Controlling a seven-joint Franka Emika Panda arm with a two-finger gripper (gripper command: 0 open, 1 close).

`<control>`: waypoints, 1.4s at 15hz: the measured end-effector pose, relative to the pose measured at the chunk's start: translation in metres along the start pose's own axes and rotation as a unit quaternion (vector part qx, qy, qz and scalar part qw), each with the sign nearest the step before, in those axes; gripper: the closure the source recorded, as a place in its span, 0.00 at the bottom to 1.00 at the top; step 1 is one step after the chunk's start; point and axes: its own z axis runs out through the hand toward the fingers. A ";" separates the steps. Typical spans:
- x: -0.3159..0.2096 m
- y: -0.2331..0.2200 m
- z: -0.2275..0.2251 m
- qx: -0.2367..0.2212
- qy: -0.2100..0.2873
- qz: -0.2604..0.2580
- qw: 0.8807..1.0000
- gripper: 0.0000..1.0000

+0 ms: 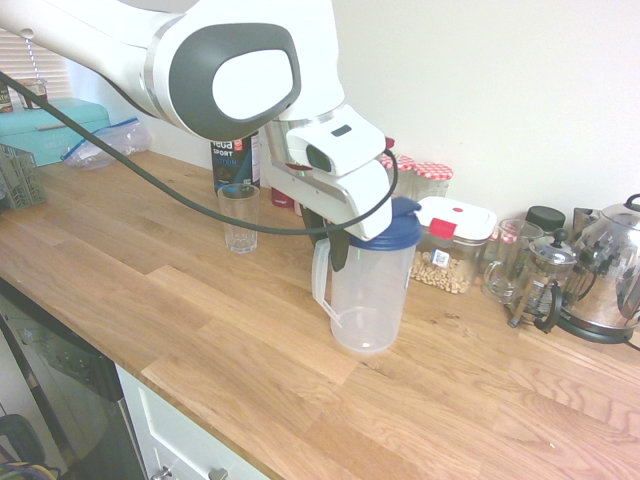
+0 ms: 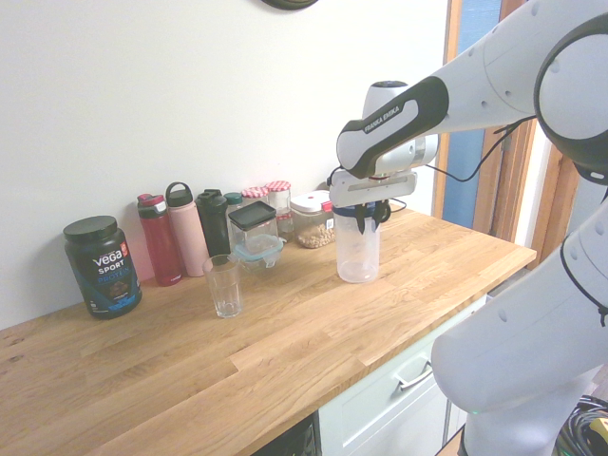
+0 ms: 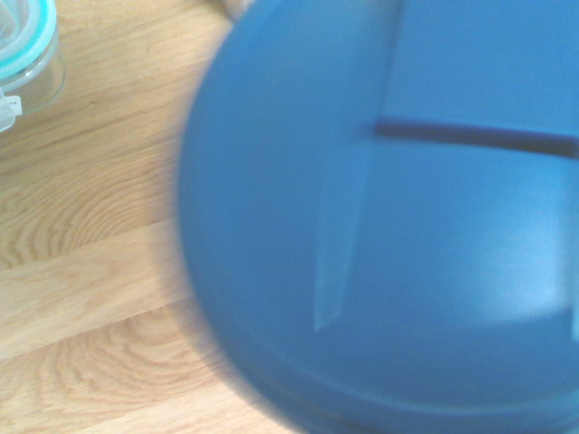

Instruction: Pour me some water

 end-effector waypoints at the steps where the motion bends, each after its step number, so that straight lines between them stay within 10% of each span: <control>1: 0.000 0.000 0.000 0.000 0.000 0.000 1.000 1.00; 10: 0.003 -0.001 -0.042 0.017 0.010 -0.017 1.000 1.00; 15: -0.037 -0.025 -0.138 0.060 0.015 -0.128 0.990 1.00; 21: -0.080 -0.095 -0.163 0.054 -0.017 -0.310 0.949 1.00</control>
